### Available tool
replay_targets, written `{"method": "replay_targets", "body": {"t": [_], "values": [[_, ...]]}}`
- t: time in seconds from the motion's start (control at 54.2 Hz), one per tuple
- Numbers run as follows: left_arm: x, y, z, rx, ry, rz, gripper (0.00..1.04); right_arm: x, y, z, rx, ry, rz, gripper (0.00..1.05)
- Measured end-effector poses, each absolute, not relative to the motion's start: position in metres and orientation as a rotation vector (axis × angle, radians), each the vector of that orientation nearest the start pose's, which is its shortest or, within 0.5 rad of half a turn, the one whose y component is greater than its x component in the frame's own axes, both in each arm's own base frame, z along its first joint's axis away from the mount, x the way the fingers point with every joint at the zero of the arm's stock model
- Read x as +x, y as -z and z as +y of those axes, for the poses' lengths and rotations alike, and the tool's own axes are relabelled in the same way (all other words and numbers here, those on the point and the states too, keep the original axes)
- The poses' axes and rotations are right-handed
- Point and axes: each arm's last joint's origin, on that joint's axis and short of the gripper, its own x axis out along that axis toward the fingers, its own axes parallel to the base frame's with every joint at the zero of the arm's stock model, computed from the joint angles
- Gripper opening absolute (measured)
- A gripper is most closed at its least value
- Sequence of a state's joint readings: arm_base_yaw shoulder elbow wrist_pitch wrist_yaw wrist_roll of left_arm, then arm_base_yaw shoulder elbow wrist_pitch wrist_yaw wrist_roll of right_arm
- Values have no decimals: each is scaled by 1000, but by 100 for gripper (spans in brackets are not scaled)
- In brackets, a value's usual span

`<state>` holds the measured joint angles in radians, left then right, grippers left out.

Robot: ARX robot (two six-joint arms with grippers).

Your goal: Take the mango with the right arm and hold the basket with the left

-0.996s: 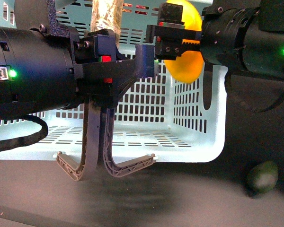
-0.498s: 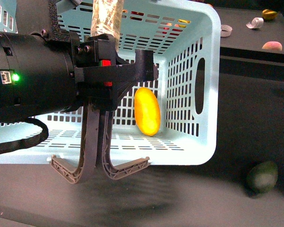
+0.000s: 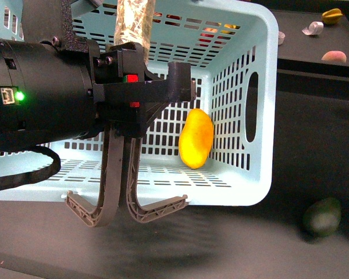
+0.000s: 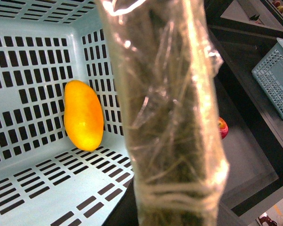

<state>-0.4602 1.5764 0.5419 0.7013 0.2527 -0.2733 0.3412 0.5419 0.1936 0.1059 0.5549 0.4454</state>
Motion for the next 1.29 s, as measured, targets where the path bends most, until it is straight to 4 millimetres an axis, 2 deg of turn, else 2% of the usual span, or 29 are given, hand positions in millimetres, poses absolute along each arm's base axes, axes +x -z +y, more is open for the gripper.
{"method": "replay_targets", "body": {"t": [0.35, 0.443, 0.498, 0.627, 0.701, 0.793, 0.885, 0.922, 1.033, 1.291], "values": [[256, -156, -135, -224, 651, 432, 7, 129, -192, 31, 370, 246, 151, 97], [256, -156, -135, -222, 652, 431, 7, 127, -188, 28, 280, 59, 57, 83], [256, -156, -135, -220, 653, 431, 7, 126, -186, 26, 206, 12, 26, 76], [256, -156, -135, -225, 652, 432, 7, 122, -184, 20, 78, -9, 1, 56], [255, -156, -135, -221, 653, 431, 7, 119, -181, 16, 33, -8, 2, 40], [255, -156, -135, -223, 653, 432, 7, 118, -178, 13, 19, -6, 5, 26], [255, -156, -135, -223, 653, 432, 7, 115, -176, 6, 8, -35, 3, 5], [256, -156, -135, -222, 651, 431, 7, 114, -176, 4, 5, -23, 2, 1], [255, -156, -135, -222, 652, 432, 7, 112, -168, 0, 4, 4, -5, 2], [256, -156, -135, -222, 650, 431, 7, 109, -168, 0, 3, 0, -9, 2]]}}
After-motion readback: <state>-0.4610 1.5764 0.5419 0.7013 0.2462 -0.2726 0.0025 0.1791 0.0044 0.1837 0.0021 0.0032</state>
